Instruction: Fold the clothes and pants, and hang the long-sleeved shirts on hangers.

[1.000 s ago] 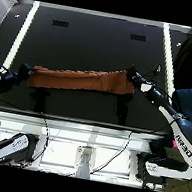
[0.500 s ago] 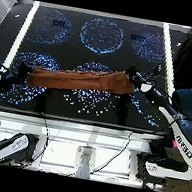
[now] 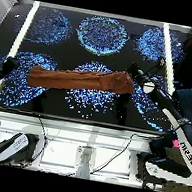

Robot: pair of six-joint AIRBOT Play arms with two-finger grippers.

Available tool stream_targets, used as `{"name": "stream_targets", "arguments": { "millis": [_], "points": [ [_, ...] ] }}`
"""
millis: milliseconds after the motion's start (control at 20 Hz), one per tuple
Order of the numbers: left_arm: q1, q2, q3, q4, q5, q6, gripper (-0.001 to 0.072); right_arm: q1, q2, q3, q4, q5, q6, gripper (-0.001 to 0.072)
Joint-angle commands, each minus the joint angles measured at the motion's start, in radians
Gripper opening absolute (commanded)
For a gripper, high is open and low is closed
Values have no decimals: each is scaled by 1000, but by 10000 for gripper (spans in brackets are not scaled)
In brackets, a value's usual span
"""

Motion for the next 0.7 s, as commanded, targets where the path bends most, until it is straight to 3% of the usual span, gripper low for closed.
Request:
{"name": "stream_targets", "arguments": {
  "millis": [0,150,250,350,500,650],
  "points": [
    [63,-110,85,231,-312,-36,581,0,13,1,-48,39,-41,410],
    [64,-304,275,254,-576,-77,583,0,13,1,-49,64,-93,409],
    [64,-404,389,251,-652,-76,698,0,13,1,-50,71,-114,410],
    [64,-458,455,251,-661,-67,702,0,13,1,-51,71,-125,410],
    [64,-481,475,257,-654,19,701,0,13,1,-50,71,-124,410],
    [64,-488,475,359,-646,19,701,0,13,1,-50,71,-124,410]
  ]
}}
